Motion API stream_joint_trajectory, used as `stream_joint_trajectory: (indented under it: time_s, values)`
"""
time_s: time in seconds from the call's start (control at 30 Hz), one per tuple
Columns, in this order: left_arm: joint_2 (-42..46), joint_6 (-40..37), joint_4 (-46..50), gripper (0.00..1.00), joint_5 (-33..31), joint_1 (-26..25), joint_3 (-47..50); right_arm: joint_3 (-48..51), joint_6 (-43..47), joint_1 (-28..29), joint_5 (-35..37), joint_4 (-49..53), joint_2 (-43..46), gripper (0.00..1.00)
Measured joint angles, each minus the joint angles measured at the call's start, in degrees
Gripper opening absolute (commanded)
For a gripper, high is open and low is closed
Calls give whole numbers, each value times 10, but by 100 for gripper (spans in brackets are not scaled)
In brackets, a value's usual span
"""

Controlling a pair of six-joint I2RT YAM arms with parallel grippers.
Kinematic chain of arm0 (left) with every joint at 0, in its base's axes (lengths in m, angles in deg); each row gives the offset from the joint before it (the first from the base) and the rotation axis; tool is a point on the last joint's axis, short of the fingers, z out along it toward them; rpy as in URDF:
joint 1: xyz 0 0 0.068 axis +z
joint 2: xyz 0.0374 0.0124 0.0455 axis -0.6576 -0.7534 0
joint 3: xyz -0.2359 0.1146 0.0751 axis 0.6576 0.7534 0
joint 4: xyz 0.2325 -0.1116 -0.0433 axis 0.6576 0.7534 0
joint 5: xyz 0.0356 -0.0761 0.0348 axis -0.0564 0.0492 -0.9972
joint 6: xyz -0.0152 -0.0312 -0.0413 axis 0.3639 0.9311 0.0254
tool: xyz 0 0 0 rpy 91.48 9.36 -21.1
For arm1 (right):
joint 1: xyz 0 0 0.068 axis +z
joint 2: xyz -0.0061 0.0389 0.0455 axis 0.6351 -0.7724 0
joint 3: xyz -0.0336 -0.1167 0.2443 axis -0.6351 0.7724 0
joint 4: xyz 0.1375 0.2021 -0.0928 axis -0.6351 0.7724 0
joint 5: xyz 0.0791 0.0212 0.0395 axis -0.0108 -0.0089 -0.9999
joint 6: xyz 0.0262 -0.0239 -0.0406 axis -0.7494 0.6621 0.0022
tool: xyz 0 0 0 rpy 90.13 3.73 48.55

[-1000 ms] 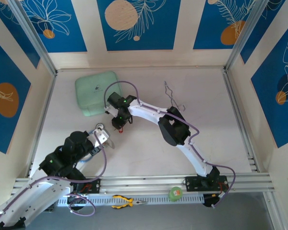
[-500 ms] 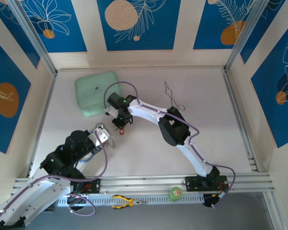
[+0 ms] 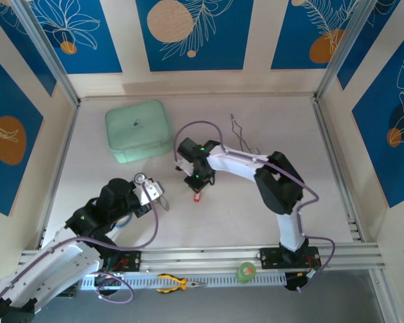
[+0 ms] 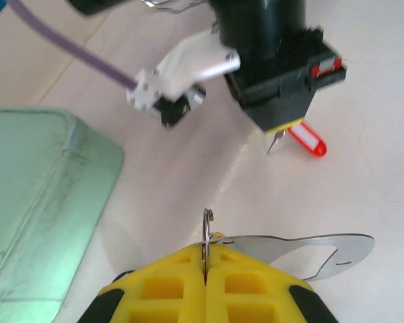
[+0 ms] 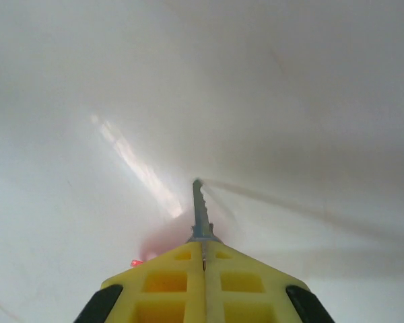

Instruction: Put the keys on the keyring

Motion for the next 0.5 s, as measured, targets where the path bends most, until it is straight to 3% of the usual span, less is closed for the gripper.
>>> stream_joint_trajectory:
  time_s: [0.27, 0.4, 0.5]
  values:
    - [-95, -4, -66, 0, 104, 0, 2, 130, -87, -30, -5, -24, 57, 0]
    - [-119, -7, -95, 0, 137, 0, 2, 137, -103, -40, -15, -30, 58, 17]
    - [-125, -12, -108, 0, 150, 0, 2, 137, -106, -49, -23, -34, 61, 24]
